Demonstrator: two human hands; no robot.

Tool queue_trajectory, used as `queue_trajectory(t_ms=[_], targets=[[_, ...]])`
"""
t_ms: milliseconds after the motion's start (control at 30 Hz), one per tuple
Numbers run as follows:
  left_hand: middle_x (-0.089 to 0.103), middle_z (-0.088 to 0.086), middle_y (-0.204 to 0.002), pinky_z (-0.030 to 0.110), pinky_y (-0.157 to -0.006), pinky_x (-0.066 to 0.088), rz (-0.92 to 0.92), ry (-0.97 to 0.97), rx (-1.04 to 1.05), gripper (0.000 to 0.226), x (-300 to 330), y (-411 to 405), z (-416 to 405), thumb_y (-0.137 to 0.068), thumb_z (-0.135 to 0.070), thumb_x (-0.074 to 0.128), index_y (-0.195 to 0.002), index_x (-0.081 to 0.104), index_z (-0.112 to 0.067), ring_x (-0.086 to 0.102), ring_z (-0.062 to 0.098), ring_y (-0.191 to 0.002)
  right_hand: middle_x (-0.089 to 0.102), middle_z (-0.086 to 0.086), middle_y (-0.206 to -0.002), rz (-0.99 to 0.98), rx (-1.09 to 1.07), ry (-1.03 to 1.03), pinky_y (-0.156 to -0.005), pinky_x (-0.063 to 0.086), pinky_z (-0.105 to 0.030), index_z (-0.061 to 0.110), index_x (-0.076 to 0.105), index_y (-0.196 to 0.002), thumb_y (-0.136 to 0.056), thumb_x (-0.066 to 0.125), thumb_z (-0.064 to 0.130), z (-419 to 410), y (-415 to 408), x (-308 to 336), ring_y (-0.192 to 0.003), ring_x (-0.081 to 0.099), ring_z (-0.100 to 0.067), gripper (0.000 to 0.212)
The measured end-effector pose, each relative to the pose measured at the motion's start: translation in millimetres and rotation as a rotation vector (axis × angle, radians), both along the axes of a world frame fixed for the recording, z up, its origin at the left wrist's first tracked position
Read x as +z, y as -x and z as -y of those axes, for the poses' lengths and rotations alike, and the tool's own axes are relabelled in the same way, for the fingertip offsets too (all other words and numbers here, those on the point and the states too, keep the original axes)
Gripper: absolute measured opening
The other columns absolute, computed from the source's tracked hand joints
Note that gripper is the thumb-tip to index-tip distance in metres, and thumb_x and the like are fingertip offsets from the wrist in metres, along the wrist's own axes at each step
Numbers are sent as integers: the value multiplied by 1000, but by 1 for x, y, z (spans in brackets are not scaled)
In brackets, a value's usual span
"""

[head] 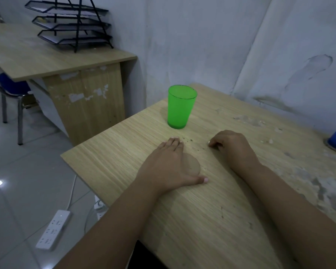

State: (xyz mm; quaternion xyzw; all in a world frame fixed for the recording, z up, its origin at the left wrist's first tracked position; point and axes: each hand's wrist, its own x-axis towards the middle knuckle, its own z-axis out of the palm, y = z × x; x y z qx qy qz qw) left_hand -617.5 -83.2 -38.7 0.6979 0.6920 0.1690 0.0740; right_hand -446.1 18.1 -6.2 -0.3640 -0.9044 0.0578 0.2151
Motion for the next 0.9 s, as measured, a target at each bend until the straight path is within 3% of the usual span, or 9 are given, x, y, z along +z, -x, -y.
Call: queue_trajectory(t_ms=[333,500,567,633,700,800,900], targets=[[12,5,-159,27,-116,3,29,33,16,128,5,-1,4,-56,-91,45,-150,15,-9,7,12,-146,68,-15,-84,95,-107,35,-76,46,-39,4,71,-78,-73,53,-1,-3,21,6,-83,60,-32,20],[11,5,-160,27,-115,1,47,42,6,129,6,0,5,-56,-91,44,-150,12,-8,5,12,-146,71,-9,-90,190,-125,87,-82,47,-32,10,73,-85,-75,55,-2,18,12,7,-88,63,-25,24],[11,5,-160,27,-115,2,68,50,-10,129,7,0,5,-56,-91,45,-150,12,-9,5,12,-146,74,-4,-85,169,-126,137,-80,50,-25,9,75,-82,-72,56,-5,21,12,13,-82,66,-17,25],[12,2,-159,24,-113,2,146,39,-9,124,9,0,6,-59,-87,48,-150,13,-11,7,11,-145,71,5,-68,-13,-182,319,-60,47,-7,6,76,-79,-71,60,-8,18,11,17,-61,62,-1,23],[21,0,-157,19,-108,9,293,-11,7,107,12,1,6,-68,-75,57,-150,18,-18,15,11,-143,67,3,-55,-420,-239,704,-50,49,-9,-1,73,-79,-72,61,-14,15,9,20,-48,60,-2,19],[50,-2,-140,5,-93,27,561,-127,-58,67,22,-1,-1,-85,-36,67,-143,38,-23,42,9,-129,70,-8,-60,-942,-216,1187,-56,56,-18,-7,65,-80,-78,54,-18,10,4,20,-53,67,-14,16],[62,-5,-120,7,-87,37,594,-244,-185,49,37,-11,-11,-86,-13,66,-133,52,-22,57,5,-105,73,-8,-70,-1076,-137,1325,-60,57,-17,-5,64,-84,-80,50,-15,5,-1,24,-65,70,-14,18]])
